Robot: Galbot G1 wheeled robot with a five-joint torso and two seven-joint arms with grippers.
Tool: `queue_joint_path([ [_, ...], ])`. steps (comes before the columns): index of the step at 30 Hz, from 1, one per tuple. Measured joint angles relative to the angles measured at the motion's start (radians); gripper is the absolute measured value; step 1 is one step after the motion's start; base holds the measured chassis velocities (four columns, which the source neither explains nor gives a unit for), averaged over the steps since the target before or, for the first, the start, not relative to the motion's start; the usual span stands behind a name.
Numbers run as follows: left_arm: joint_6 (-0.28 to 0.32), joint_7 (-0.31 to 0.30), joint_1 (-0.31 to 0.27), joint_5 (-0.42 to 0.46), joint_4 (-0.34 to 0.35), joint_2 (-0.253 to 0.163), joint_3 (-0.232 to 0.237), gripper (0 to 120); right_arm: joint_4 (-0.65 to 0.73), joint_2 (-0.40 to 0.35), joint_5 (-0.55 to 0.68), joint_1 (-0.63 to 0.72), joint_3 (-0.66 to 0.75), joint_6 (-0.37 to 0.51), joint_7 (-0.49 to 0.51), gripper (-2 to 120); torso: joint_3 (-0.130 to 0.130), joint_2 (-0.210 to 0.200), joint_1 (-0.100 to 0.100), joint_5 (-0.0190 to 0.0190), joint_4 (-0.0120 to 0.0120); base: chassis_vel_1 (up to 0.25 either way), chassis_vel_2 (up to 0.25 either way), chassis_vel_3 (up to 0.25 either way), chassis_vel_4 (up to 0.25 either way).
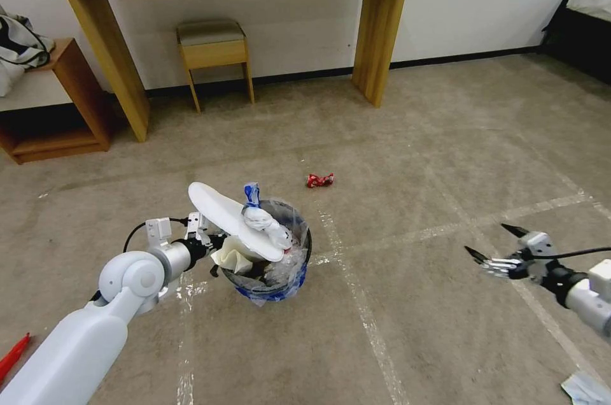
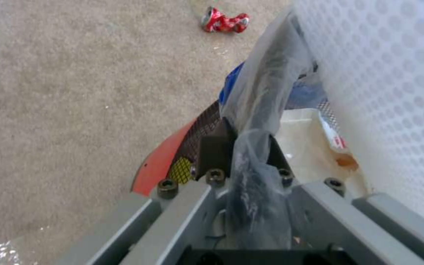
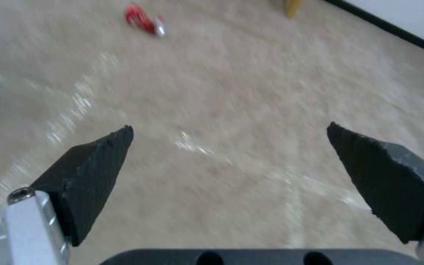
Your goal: Pick up the trash bin and place the garbage on the floor into it.
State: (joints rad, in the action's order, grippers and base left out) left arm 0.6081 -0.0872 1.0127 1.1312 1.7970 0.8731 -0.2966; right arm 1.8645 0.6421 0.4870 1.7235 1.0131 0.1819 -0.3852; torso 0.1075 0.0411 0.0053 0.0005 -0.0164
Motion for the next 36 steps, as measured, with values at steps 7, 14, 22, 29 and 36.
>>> queue_joint_path([
  [7,0.002,0.017,-0.024,-0.004,-0.012,0.023,0.008,1,-0.155,-0.142,-0.058,-0.105,-0.08,0.085,0.054,100,0.0,0.0,0.0,-0.0003,0.0004,0.0,0.0,0.0,0.0],
  [14,0.001,0.023,-0.015,0.003,-0.017,0.027,-0.006,1,-0.248,-0.153,-0.115,-0.142,-0.122,0.111,0.064,100,0.0,0.0,0.0,-0.0002,0.0002,0.0,0.0,0.0,0.0],
  [22,0.001,0.067,-0.004,-0.052,-0.019,0.018,-0.007,1,-0.255,-0.083,-0.148,-0.111,-0.126,0.11,0.098,100,0.0,0.0,0.0,-0.0002,0.0002,0.0,0.0,0.0,0.0],
  [29,0.003,0.076,-0.001,-0.078,-0.019,0.03,0.008,1,-0.24,-0.065,-0.166,-0.055,-0.072,0.1,0.099,100,0.0,0.0,0.0,-0.0006,0.0001,0.0,0.0,0.0,0.0],
  [36,-0.001,0.076,0.005,-0.078,-0.013,0.031,0.012,1,-0.256,-0.05,-0.186,-0.016,-0.031,0.082,0.098,100,0.0,0.0,0.0,-0.0004,0.0,-0.018,-0.016,-0.012,-0.016],
])
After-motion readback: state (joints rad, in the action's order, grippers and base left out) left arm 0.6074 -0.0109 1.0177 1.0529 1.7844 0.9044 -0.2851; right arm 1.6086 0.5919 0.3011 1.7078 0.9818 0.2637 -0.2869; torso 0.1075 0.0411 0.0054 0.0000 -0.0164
